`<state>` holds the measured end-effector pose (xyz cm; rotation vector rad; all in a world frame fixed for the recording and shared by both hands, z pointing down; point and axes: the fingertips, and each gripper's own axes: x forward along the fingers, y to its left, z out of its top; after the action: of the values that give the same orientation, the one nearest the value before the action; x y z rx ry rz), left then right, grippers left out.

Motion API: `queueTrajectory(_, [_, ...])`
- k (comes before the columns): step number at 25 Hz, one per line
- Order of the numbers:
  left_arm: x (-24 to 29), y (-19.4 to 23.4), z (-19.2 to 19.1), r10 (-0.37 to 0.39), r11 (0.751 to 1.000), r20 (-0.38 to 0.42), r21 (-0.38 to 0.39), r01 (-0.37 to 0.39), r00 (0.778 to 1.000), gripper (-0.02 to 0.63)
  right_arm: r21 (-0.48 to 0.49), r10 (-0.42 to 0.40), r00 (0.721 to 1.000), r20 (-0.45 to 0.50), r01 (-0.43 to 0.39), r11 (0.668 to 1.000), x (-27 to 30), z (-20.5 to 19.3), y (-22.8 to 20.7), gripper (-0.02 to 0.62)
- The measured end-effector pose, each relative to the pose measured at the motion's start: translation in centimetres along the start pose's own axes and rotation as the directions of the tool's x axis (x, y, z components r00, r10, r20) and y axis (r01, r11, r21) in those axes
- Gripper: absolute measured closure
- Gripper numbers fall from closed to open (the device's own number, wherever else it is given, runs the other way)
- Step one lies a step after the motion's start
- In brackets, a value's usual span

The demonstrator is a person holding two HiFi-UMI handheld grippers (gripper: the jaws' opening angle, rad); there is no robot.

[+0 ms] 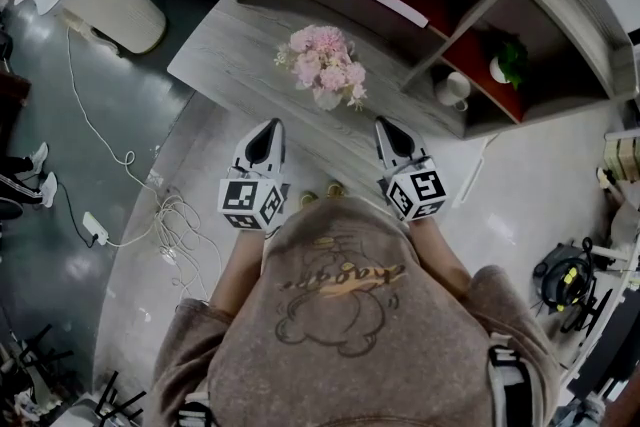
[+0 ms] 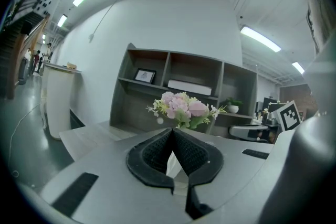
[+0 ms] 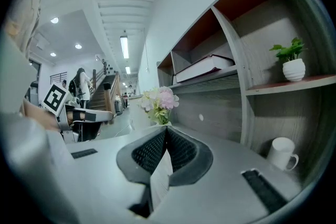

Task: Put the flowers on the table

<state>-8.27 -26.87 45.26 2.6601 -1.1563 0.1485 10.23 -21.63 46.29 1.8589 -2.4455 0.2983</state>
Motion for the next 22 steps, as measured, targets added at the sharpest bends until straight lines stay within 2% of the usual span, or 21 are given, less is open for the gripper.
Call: queueTrajectory(22, [1.5,-0.1,0.2,-0.002,1.0,-0.001,-0.017,0.002,1.0,0.588,0.009,-0.009,1.0,-0.005,0.009,1.0,1.1,0.1,-0.8,0.595])
